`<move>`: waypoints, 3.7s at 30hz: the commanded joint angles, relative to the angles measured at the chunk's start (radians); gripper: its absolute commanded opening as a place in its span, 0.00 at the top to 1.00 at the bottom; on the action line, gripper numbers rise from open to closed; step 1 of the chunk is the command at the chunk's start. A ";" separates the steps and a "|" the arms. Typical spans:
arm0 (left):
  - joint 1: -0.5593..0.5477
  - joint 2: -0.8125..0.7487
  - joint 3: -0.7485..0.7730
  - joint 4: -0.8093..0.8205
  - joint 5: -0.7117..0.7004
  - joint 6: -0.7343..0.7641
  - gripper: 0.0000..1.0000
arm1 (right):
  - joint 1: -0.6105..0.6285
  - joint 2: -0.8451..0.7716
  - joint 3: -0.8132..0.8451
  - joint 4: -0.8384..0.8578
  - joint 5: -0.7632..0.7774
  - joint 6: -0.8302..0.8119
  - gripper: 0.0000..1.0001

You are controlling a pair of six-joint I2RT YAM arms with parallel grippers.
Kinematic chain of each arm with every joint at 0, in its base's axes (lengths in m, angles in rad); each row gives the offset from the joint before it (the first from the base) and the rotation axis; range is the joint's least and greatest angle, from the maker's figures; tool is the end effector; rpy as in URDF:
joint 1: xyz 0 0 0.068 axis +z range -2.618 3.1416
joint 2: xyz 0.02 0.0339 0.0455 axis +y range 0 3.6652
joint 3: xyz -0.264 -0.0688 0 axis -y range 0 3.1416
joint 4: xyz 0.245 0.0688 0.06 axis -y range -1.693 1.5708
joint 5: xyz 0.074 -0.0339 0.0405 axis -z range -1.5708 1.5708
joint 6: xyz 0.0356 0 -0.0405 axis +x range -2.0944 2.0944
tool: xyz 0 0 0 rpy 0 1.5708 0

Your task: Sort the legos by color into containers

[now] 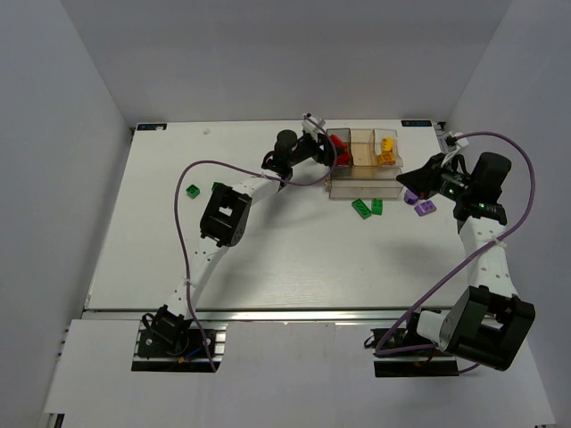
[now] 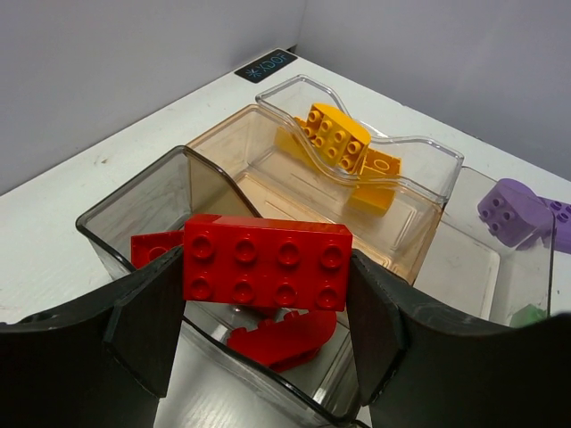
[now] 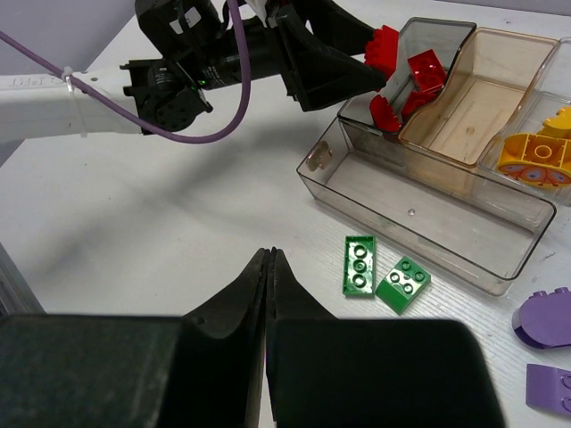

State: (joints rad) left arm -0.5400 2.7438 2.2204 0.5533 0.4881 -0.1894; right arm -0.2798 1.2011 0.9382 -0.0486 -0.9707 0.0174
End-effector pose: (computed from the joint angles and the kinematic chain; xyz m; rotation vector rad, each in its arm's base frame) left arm 0.5155 -0.3284 0.1484 0.6717 1.4784 -0.9439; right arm 0.2641 -0.0453 0.3251 -0.3900 1.7581 0.7188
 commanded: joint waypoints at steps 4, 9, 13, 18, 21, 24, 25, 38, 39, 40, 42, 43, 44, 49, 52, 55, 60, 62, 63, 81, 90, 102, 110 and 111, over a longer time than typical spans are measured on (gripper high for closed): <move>-0.005 -0.018 0.045 -0.058 -0.028 0.016 0.34 | -0.015 -0.006 -0.004 0.038 -0.034 0.007 0.99; -0.005 -0.015 0.070 -0.085 -0.026 0.024 0.30 | -0.019 -0.006 -0.004 0.038 -0.039 0.009 0.98; -0.005 -0.016 0.076 -0.099 -0.022 0.028 0.25 | -0.021 -0.003 -0.006 0.036 -0.040 0.009 0.98; -0.005 -0.019 0.078 -0.113 -0.017 0.031 0.19 | -0.022 -0.002 -0.006 0.036 -0.043 0.010 0.98; -0.005 -0.019 0.082 -0.119 -0.017 0.030 0.18 | -0.025 -0.001 -0.006 0.036 -0.043 0.009 0.98; -0.005 -0.021 0.082 -0.119 -0.014 0.025 0.13 | -0.022 0.000 -0.006 0.036 -0.043 0.009 0.97; -0.005 -0.019 0.082 -0.118 -0.013 0.025 0.11 | -0.024 -0.001 -0.006 0.036 -0.042 0.010 0.97; 0.006 -0.533 -0.502 0.053 -0.094 -0.225 1.00 | -0.007 0.051 0.099 -0.243 -0.070 -0.321 0.11; 0.017 -0.591 -0.569 0.021 -0.101 -0.238 1.00 | -0.001 0.058 0.108 -0.278 -0.050 -0.351 0.11; 0.017 -0.709 -0.681 -0.027 -0.127 -0.257 1.00 | 0.001 0.069 0.114 -0.310 -0.005 -0.367 0.11; 0.017 -0.807 -0.757 -0.218 -0.152 -0.260 1.00 | 0.019 0.083 0.123 -0.358 0.050 -0.411 0.11; 0.017 -0.899 -0.790 -0.280 -0.160 -0.249 1.00 | 0.024 0.092 0.122 -0.373 0.116 -0.415 0.11; 0.026 -0.945 -0.867 -0.327 -0.183 -0.251 0.83 | 0.034 0.091 0.107 -0.373 0.151 -0.419 0.11; 0.026 -1.223 -1.097 -0.601 -0.360 -0.249 0.33 | 0.141 0.095 0.045 -0.312 0.431 -0.358 0.55; 0.035 -1.421 -1.243 -0.691 -0.555 -0.240 0.07 | 0.224 0.136 0.037 -0.320 0.562 -0.327 0.73; 0.035 -1.568 -1.337 -0.743 -0.690 -0.220 0.02 | 0.277 0.167 -0.004 -0.251 0.688 -0.277 0.59; 0.035 -1.668 -1.360 -0.823 -0.752 -0.162 0.02 | 0.355 0.227 -0.042 -0.152 0.765 -0.166 0.33; 0.035 -1.705 -1.387 -0.831 -0.861 -0.147 0.02 | 0.361 0.265 -0.039 -0.114 0.834 -0.078 0.32; 0.035 -1.713 -1.386 -0.843 -0.871 -0.142 0.02 | 0.361 0.279 -0.033 -0.109 0.857 -0.047 0.31; 0.035 -1.794 -1.394 -0.823 -0.862 -0.133 0.02 | 0.386 0.423 -0.013 0.066 0.966 0.095 0.38; 0.035 -1.788 -1.395 -0.825 -0.855 -0.130 0.02 | 0.395 0.497 0.011 0.116 1.075 0.118 0.38; 0.035 -1.782 -1.395 -0.826 -0.862 -0.130 0.02 | 0.393 0.548 0.056 0.127 1.072 0.136 0.38; 0.035 -1.782 -1.397 -0.828 -0.865 -0.130 0.02 | 0.393 0.611 0.128 0.061 1.084 0.141 0.46; 0.035 -1.779 -1.397 -0.828 -0.867 -0.130 0.02 | 0.393 0.615 0.129 0.059 1.086 0.139 0.47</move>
State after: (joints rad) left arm -0.5056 0.9722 0.8303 -0.2630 -0.3771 -0.3283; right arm 0.1101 1.8061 1.0286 0.0235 0.0921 0.1493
